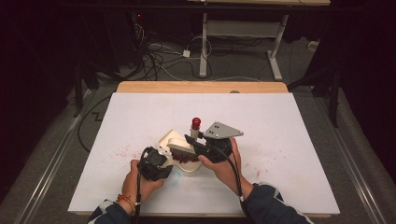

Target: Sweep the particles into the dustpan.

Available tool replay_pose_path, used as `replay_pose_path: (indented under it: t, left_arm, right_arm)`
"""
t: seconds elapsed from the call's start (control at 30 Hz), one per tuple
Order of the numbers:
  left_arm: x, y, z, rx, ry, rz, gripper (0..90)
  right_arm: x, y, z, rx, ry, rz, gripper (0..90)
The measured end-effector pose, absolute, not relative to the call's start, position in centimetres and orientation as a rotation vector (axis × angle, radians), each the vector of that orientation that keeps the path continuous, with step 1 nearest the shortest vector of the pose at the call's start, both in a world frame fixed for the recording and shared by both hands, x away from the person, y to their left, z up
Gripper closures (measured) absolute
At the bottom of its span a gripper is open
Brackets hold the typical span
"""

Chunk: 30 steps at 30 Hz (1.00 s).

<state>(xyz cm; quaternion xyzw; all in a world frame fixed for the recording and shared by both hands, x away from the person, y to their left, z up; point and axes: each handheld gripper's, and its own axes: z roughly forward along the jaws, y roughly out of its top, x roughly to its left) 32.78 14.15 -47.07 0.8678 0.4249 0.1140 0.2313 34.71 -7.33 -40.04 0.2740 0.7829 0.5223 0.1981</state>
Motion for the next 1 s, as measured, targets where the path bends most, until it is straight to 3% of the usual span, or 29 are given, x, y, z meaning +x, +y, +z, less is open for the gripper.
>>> replay_pose_path:
  t: [0.77, 1.0]
  left_arm:
    - [32.4, 14.9, -46.9, 2.393, 1.157, 0.294, 64.1]
    - [32.1, 15.2, -46.9, 2.394, 1.152, 0.282, 64.0]
  right_arm:
    - [36.2, -12.9, -35.8, 0.836, 2.000, 1.505, 70.0]
    - [37.2, -14.3, -36.2, 0.884, 1.957, 1.421, 70.0]
